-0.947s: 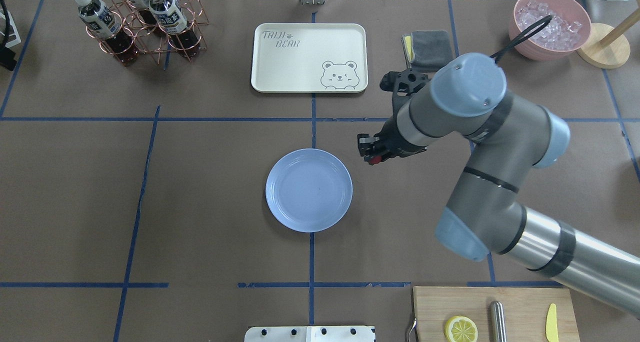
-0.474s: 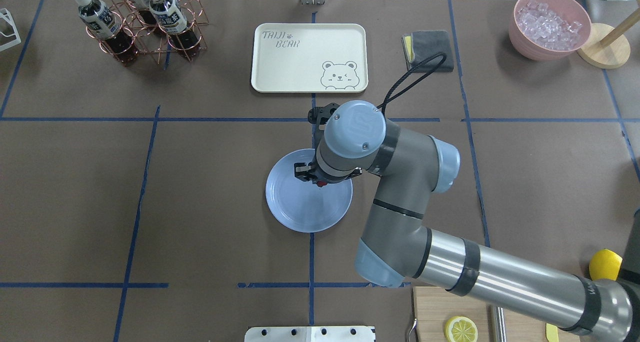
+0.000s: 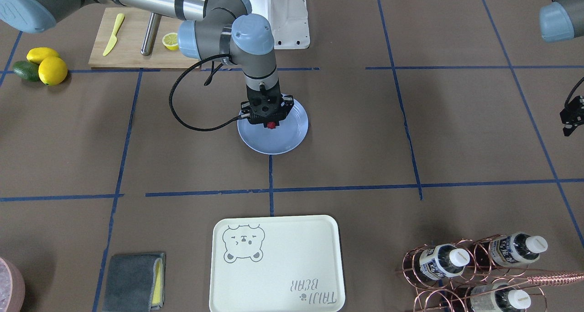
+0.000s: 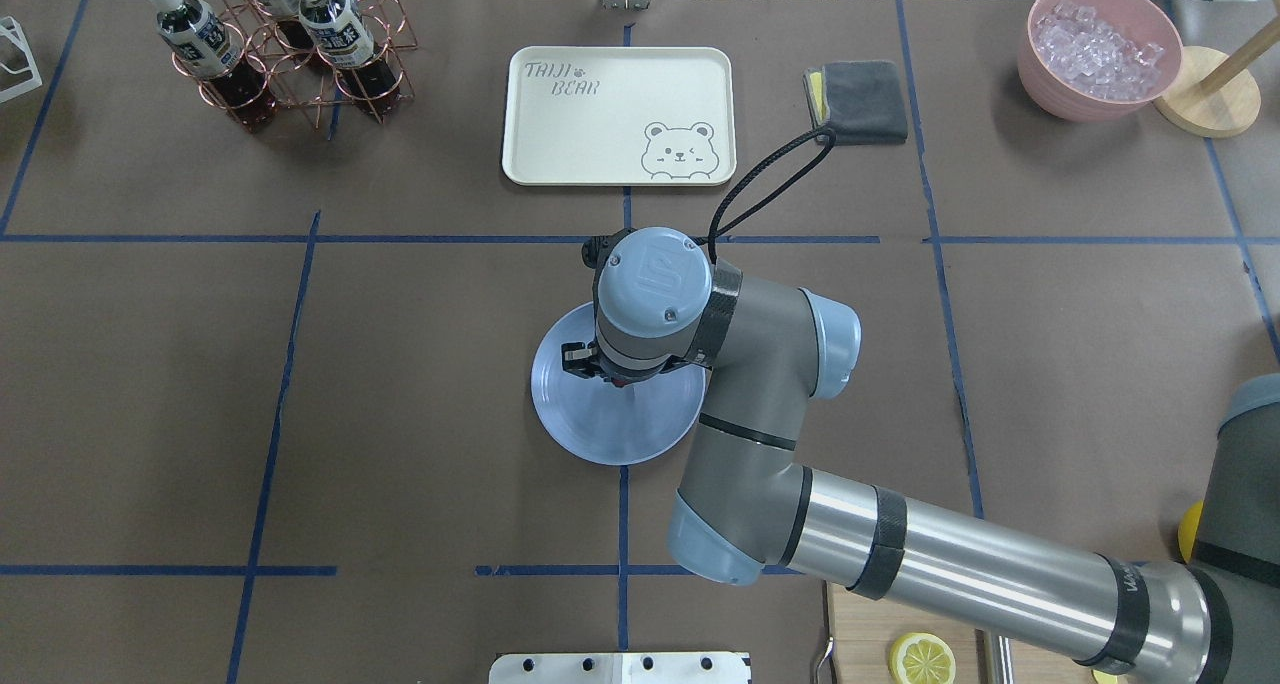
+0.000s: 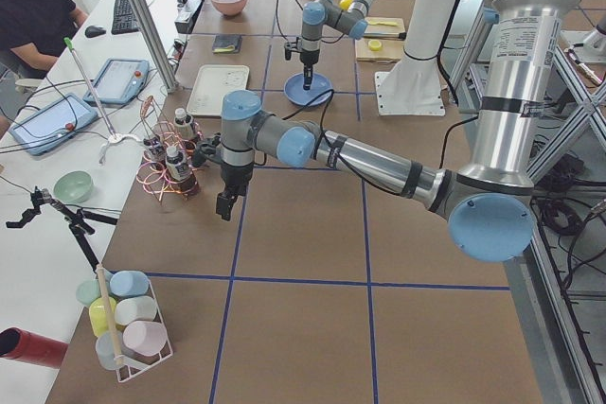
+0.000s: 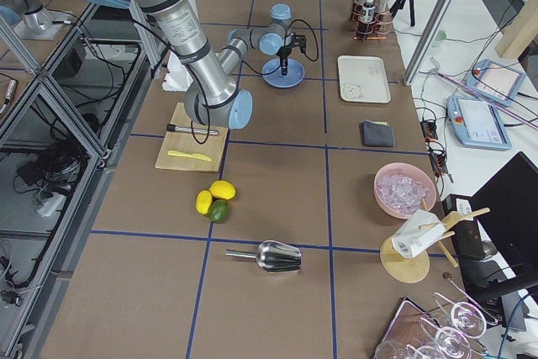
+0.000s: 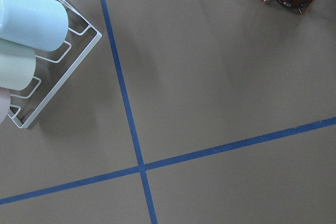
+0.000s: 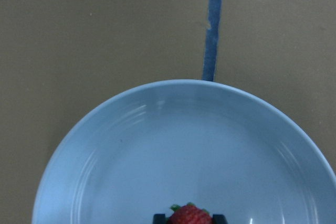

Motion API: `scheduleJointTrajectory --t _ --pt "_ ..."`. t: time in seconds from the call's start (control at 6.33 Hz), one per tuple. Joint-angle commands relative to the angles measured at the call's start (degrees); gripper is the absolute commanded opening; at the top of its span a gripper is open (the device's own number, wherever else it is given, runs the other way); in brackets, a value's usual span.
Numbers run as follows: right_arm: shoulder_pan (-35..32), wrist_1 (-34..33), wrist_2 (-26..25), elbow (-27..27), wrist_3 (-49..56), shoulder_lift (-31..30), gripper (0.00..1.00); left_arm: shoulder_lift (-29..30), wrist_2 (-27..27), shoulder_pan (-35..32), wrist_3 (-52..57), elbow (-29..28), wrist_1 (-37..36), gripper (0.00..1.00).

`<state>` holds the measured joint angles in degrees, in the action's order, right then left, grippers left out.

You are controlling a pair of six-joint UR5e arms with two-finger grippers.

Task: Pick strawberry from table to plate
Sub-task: 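Lower the strawberry onto the plate and open the right gripper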

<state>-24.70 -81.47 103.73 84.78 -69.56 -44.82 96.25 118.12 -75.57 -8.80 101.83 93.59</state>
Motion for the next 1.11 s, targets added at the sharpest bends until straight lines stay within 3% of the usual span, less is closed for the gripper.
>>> scheduleJointTrajectory --t 0.0,0.32,0.47,0.79,0.95 --pt "0.09 1.22 -0.02 -0.14 -2.58 0.08 1.0 -0.01 0.0 -0.1 0.01 -0.05 0.01 1.0" --pt "-1.39 1.94 0.42 3.26 -4.44 -0.53 1.0 -0.01 0.0 -0.19 0.01 -0.05 0.01 1.0" --pt "-4.97 -1.29 1.11 8.24 -3.57 -3.23 1.0 -0.01 0.18 -0.37 -0.08 -0.14 0.01 1.0" --pt "-13.05 -12.61 2.25 22.91 14.25 -14.01 1.0 -0.1 9.17 -4.82 5.23 -3.37 -0.25 1.0" --pt "-19.62 -13.35 7.83 24.62 23.94 -19.63 1.0 -1.58 14.54 -8.16 9.11 -5.65 -0.95 1.0"
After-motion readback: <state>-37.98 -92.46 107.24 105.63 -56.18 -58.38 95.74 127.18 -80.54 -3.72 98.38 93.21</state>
